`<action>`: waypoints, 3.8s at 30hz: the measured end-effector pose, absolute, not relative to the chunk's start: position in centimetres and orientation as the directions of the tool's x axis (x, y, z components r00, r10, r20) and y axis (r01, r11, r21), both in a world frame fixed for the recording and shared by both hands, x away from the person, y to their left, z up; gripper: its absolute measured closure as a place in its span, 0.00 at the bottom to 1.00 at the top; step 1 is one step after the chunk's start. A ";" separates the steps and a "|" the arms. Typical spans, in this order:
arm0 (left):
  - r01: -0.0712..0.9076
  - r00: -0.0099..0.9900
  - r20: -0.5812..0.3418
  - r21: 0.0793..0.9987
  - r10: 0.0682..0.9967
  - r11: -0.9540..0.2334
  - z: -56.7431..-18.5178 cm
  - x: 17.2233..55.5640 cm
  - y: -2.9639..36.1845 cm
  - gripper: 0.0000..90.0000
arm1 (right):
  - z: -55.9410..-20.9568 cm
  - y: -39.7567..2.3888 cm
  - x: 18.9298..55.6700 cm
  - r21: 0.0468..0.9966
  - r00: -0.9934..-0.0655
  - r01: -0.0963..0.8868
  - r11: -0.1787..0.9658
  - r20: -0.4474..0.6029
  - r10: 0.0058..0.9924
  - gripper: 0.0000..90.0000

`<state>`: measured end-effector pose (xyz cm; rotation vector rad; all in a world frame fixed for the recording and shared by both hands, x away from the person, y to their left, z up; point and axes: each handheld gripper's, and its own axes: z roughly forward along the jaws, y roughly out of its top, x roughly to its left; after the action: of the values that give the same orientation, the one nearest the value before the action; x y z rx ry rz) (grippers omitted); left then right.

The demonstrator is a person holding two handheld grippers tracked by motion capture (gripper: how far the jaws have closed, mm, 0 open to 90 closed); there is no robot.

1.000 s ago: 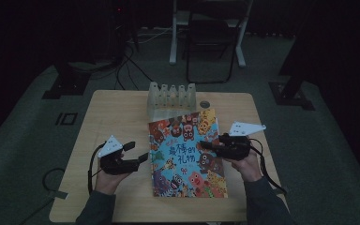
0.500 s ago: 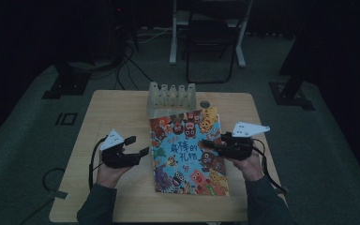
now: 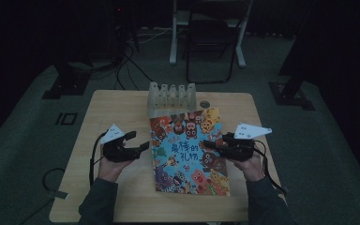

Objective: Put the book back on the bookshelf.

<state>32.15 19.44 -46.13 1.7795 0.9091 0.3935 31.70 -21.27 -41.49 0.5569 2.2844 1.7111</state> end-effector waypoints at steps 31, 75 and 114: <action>0.510 0.718 -0.346 0.852 0.604 -0.118 -47.5 36.5 17.3 0.33 | -42.0 -22.3 30.8 0.968 -0.921 0.088 0.236 -0.011 0.388 0.77; 0.274 0.752 -0.162 0.958 0.639 -0.079 -42.3 32.1 17.5 0.66 | -42.6 -25.5 32.3 0.959 -0.899 0.121 0.255 -0.004 0.439 0.76; 0.138 0.879 -0.063 0.983 0.473 -0.125 -43.3 30.5 15.8 0.65 | -44.6 -28.5 31.8 0.958 -0.882 0.134 0.254 -0.001 0.471 0.60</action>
<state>30.51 15.77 -43.29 1.6910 0.4740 0.3059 31.85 -28.55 -44.57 0.5603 2.2419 1.6675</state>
